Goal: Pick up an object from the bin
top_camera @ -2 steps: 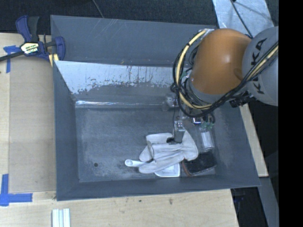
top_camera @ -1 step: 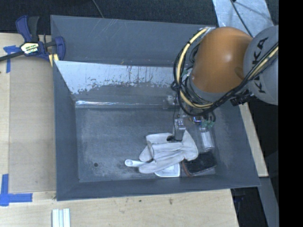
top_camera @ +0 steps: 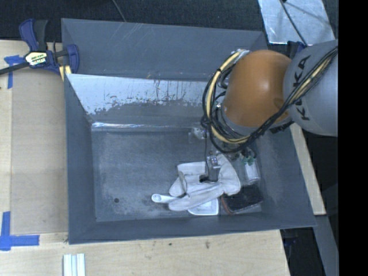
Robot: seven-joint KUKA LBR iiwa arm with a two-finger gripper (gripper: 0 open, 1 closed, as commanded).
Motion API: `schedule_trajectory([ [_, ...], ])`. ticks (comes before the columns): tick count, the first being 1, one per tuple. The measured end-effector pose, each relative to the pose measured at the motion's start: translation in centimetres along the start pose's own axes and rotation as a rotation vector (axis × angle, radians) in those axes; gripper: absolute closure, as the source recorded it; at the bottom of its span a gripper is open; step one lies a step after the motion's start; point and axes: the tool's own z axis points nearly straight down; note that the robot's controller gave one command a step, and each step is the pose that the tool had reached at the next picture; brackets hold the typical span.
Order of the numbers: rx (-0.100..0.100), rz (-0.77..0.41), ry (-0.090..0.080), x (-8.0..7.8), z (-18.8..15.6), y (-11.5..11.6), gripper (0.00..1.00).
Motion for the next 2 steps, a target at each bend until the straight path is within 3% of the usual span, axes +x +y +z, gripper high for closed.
schedule_trajectory([
  [1,-0.001,-0.299,0.004,1.1,2.0,0.4,0.00],
  [2,-0.002,-0.285,0.000,-1.0,5.4,0.3,0.00],
])
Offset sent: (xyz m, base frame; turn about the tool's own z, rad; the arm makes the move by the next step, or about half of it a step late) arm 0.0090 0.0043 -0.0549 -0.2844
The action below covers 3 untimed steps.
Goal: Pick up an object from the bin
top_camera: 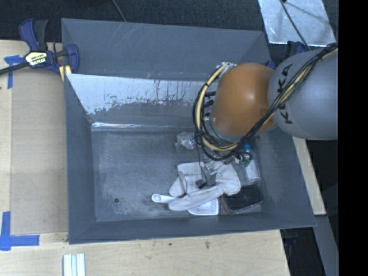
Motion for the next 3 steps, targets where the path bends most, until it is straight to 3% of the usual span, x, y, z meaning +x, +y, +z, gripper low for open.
schedule_trajectory([
  [1,0.001,-0.156,0.001,0.0,3.5,-0.3,0.00],
  [2,0.002,-0.067,-0.004,1.2,3.7,-1.0,1.00],
  [3,0.002,-0.067,-0.004,1.2,3.7,-1.0,1.00],
])
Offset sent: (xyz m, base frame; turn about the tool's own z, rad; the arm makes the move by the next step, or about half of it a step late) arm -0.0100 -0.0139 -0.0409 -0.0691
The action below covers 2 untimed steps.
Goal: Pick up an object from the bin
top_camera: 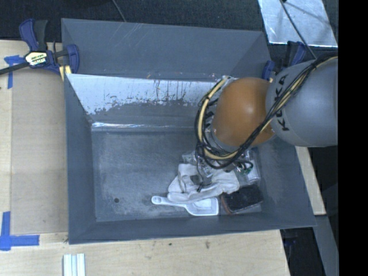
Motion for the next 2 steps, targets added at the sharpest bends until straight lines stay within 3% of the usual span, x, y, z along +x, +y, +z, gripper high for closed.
schedule_trajectory([
  [2,-0.002,0.001,0.005,0.1,-1.5,0.1,1.00],
])
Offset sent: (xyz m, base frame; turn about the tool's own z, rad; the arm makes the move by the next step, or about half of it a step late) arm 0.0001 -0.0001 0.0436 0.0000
